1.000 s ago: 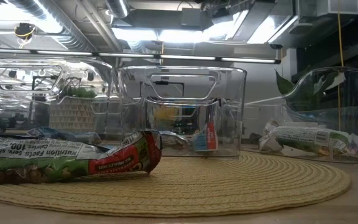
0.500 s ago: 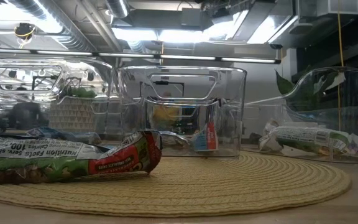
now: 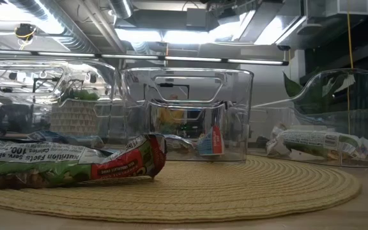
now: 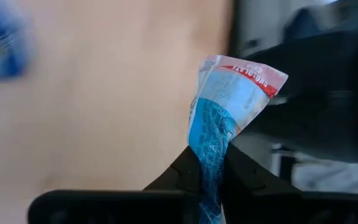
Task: Pick and place Granola Bars by type
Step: Put the red granola bar into the middle transparent bin
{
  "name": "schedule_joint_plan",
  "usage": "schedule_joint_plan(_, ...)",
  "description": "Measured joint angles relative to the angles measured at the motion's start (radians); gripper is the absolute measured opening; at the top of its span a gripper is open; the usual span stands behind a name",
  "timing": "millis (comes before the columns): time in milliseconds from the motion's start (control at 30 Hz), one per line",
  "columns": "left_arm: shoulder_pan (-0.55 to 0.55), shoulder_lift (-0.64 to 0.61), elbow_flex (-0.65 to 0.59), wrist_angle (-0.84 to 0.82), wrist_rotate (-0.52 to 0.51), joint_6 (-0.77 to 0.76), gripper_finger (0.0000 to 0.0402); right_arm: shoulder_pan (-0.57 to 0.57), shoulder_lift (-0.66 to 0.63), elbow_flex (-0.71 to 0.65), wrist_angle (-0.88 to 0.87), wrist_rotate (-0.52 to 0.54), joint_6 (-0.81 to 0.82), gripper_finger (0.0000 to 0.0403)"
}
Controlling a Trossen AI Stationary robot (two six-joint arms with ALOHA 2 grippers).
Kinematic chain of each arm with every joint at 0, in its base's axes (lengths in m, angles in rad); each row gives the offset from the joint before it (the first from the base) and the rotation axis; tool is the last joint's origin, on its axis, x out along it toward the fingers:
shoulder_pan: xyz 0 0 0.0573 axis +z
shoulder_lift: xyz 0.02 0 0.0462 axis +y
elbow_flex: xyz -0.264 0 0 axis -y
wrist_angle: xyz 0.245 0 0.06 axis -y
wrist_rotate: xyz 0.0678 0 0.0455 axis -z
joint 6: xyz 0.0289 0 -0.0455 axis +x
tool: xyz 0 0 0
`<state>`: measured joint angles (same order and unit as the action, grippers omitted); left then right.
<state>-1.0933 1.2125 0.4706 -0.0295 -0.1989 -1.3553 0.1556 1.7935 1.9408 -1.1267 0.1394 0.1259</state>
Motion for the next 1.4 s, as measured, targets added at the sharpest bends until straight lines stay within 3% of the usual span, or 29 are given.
schedule_joint_plan(233,0.000,0.000,0.020,0.248,-0.076,0.158,0.0025,0.000,0.000,0.000,0.000,0.000,-0.001,0.0016)
schedule_joint_plan(500,0.035,-0.001,0.172,0.187,-0.081,0.388,0.0024,0.000,0.000,0.000,0.000,0.000,-0.003,0.0016)
schedule_joint_plan(933,0.175,-0.004,0.479,-0.281,-0.079,0.713,0.0024,0.000,0.000,0.000,0.000,0.000,-0.001,0.0016)
schedule_joint_plan(1267,0.283,-0.005,0.706,-0.685,-0.091,0.862,0.0024,0.000,0.000,0.000,-0.022,0.003,0.053,0.0016)
schedule_joint_plan(1400,0.342,-0.005,0.770,-0.794,-0.091,0.891,0.0024,0.000,0.000,0.000,-0.063,0.074,0.057,0.0016)
